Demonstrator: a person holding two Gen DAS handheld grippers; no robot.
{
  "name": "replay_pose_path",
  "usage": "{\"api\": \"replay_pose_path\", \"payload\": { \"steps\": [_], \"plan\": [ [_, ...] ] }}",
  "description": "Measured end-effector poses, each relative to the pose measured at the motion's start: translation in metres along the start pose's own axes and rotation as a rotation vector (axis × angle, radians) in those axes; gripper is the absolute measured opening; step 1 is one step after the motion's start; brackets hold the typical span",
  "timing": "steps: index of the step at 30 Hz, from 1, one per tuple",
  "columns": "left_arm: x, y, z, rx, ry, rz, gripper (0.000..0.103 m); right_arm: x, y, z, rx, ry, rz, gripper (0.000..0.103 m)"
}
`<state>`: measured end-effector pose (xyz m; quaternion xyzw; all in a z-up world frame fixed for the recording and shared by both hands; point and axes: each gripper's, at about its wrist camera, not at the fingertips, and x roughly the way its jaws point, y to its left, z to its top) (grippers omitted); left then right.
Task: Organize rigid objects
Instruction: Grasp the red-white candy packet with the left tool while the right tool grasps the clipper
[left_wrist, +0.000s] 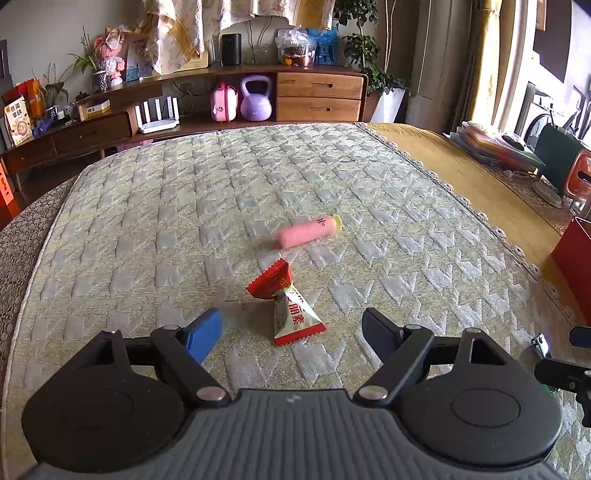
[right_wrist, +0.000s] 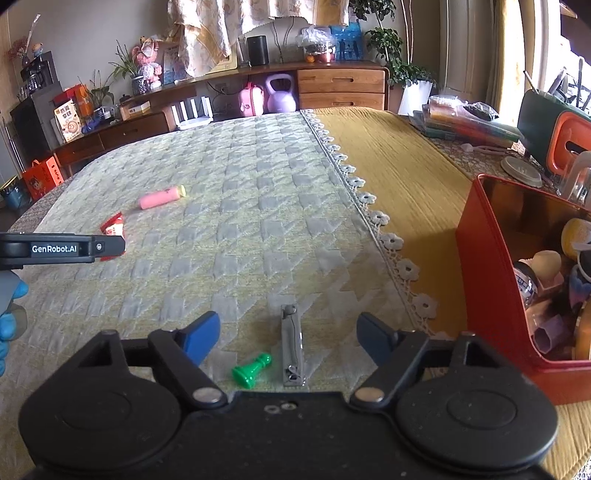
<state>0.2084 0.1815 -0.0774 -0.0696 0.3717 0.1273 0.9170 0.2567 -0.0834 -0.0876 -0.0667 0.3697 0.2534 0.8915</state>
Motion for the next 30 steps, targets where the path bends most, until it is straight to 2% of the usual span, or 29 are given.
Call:
{"api": "replay_pose_path", "payload": {
  "steps": [7, 10, 12, 14, 18, 20, 22, 25, 30],
  "plan": [
    [0.015, -0.002, 0.002, -0.001, 0.013, 0.006, 0.082, 0.012, -0.001, 0.001, -0.013, 0.023, -0.003, 0.060],
    [0.020, -0.002, 0.003, 0.000, 0.021, 0.008, 0.076, 0.012, 0.000, 0.000, -0.030, 0.016, -0.015, 0.054],
    [0.023, -0.002, 0.003, -0.002, 0.023, 0.010, 0.073, 0.011, 0.001, 0.000, -0.042, 0.013, -0.033, 0.044],
    [0.024, -0.004, 0.003, 0.008, 0.016, 0.016, 0.072, 0.012, 0.003, 0.000, -0.062, 0.011, -0.047, 0.040],
    [0.026, -0.007, 0.004, 0.024, 0.004, 0.023, 0.058, 0.011, 0.003, -0.002, -0.082, 0.005, -0.058, 0.027],
    [0.026, -0.009, 0.005, 0.035, 0.000, 0.027, 0.048, 0.011, 0.003, -0.003, -0.086, 0.001, -0.058, 0.022],
    [0.025, -0.010, 0.005, 0.038, -0.002, 0.022, 0.033, 0.010, 0.003, -0.003, -0.084, -0.001, -0.060, 0.016],
    [0.024, -0.014, 0.006, 0.051, -0.002, 0.030, 0.025, 0.009, 0.001, -0.003, -0.079, -0.003, -0.059, 0.011],
    [0.020, -0.018, 0.005, 0.058, 0.004, 0.027, 0.023, 0.006, -0.002, -0.003, -0.065, -0.002, -0.062, 0.010]
  ]
}}
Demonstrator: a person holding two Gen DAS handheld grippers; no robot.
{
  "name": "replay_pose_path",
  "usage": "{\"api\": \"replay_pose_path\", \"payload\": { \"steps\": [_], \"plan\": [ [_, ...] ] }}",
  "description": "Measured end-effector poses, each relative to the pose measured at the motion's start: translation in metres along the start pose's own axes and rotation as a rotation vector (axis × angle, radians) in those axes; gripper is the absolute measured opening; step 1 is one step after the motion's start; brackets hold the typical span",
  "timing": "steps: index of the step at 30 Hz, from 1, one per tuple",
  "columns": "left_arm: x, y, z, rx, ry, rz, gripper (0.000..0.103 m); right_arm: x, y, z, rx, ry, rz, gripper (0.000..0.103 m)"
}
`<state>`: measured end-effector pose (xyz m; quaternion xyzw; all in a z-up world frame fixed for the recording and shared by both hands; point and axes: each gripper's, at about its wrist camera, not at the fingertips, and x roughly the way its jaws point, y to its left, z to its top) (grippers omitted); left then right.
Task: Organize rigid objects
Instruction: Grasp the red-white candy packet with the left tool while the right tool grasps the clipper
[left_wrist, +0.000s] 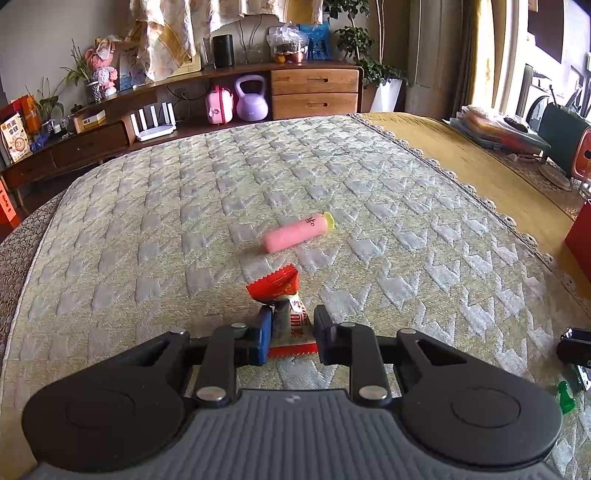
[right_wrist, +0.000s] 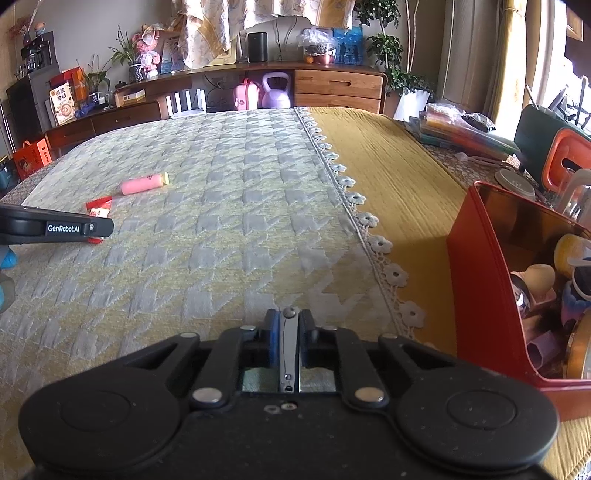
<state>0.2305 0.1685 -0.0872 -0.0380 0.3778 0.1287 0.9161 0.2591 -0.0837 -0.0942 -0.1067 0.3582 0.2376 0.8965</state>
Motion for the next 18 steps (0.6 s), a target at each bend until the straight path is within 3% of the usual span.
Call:
{"api": "replay_pose_path", "payload": {
  "steps": [18],
  "plan": [
    [-0.057, -0.046, 0.002, 0.052, -0.039, -0.111, 0.023, -0.054, -0.034, -0.005, 0.097, -0.070, 0.021, 0.010]
  ]
}}
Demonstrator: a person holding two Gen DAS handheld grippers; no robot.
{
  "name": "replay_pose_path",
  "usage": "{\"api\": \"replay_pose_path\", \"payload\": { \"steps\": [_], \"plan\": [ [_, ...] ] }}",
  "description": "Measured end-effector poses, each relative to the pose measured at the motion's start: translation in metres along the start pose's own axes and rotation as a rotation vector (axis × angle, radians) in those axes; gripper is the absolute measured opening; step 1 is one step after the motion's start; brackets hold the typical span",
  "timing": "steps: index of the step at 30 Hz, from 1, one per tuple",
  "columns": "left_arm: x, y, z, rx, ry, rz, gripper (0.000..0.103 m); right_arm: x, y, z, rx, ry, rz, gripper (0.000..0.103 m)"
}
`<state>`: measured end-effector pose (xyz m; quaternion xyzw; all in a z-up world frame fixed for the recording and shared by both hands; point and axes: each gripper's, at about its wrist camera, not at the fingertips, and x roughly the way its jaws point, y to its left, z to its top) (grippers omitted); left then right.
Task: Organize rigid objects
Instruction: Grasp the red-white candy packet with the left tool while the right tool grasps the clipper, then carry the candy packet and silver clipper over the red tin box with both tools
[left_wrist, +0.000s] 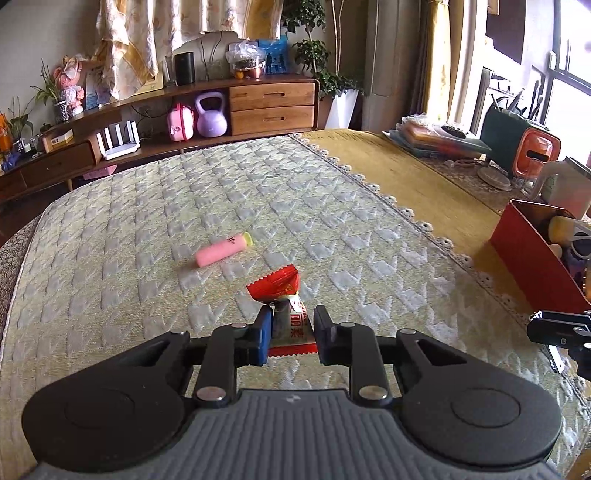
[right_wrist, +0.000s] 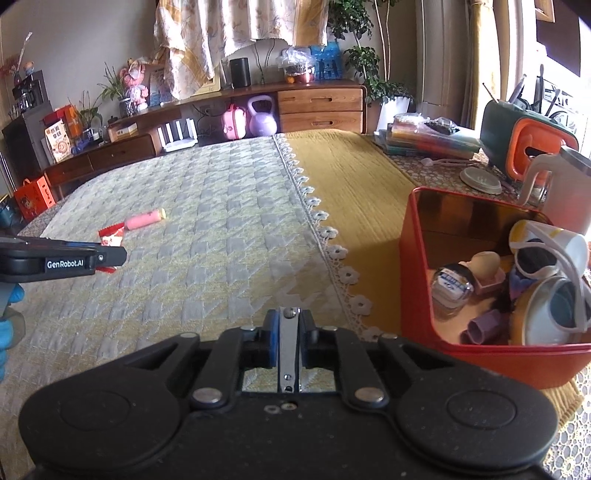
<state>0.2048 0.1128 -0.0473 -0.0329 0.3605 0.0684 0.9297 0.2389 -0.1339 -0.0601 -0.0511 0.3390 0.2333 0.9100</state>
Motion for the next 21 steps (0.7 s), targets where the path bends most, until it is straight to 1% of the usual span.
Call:
{"api": "replay_pose_path", "payload": {
  "steps": [7, 10, 21],
  "plan": [
    [-0.020, -0.033, 0.010, 0.036, -0.029, -0.059, 0.023, -0.025, -0.012, 0.005, 0.018, -0.043, 0.009, 0.010],
    [-0.026, -0.048, 0.015, 0.055, -0.047, -0.079, 0.023, -0.033, -0.019, 0.009, 0.017, -0.064, 0.000, 0.010],
    [-0.033, -0.107, 0.041, 0.115, -0.079, -0.168, 0.023, -0.051, -0.053, 0.021, 0.034, -0.118, -0.042, 0.010]
  ]
}}
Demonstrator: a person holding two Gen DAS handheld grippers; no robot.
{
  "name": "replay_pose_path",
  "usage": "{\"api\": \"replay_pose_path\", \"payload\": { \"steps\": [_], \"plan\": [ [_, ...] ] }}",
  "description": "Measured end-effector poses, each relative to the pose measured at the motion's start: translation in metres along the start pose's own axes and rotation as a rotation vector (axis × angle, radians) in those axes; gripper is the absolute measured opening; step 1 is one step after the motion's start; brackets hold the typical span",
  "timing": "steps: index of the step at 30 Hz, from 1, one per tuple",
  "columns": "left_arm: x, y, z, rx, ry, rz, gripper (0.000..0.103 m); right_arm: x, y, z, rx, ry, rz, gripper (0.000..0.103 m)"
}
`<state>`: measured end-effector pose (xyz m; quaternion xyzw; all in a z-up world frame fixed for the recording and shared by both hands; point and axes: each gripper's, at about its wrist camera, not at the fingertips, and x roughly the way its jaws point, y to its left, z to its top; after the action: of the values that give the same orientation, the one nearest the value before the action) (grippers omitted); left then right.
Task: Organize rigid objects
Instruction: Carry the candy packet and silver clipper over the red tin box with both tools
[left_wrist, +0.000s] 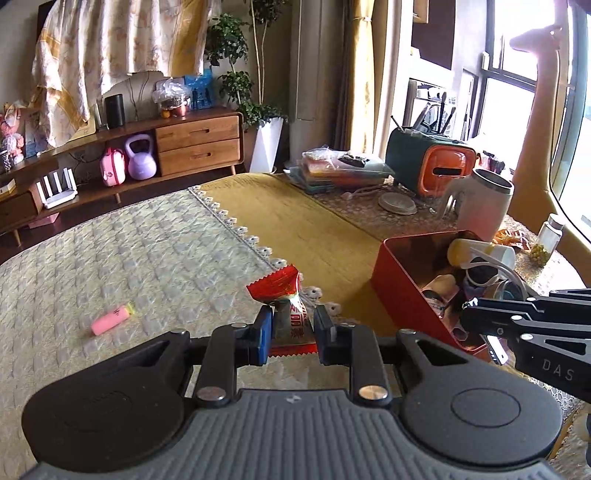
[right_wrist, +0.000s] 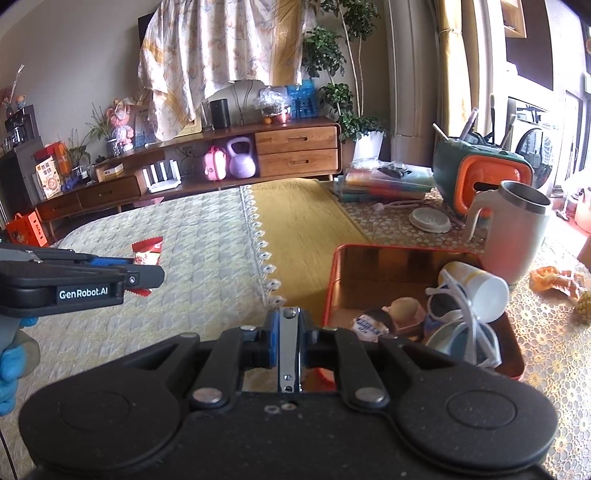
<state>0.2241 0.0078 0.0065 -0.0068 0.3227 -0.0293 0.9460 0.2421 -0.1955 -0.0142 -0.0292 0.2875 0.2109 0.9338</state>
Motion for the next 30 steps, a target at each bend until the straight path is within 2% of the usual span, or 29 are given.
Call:
{"api": "replay_pose_path", "payload": {
  "steps": [13, 24, 30],
  "plan": [
    [0.041, -0.073, 0.023, 0.109, 0.042, -0.115, 0.023, 0.011, -0.053, -0.002, 0.076, -0.011, -0.031, 0.010],
    [0.093, -0.113, 0.048, 0.110, 0.095, -0.170, 0.023, 0.026, -0.076, -0.005, 0.090, -0.014, -0.031, 0.010],
    [0.118, -0.132, 0.049, 0.131, 0.122, -0.181, 0.023, 0.036, -0.083, -0.015, 0.083, 0.009, -0.028, 0.010]
  ]
}}
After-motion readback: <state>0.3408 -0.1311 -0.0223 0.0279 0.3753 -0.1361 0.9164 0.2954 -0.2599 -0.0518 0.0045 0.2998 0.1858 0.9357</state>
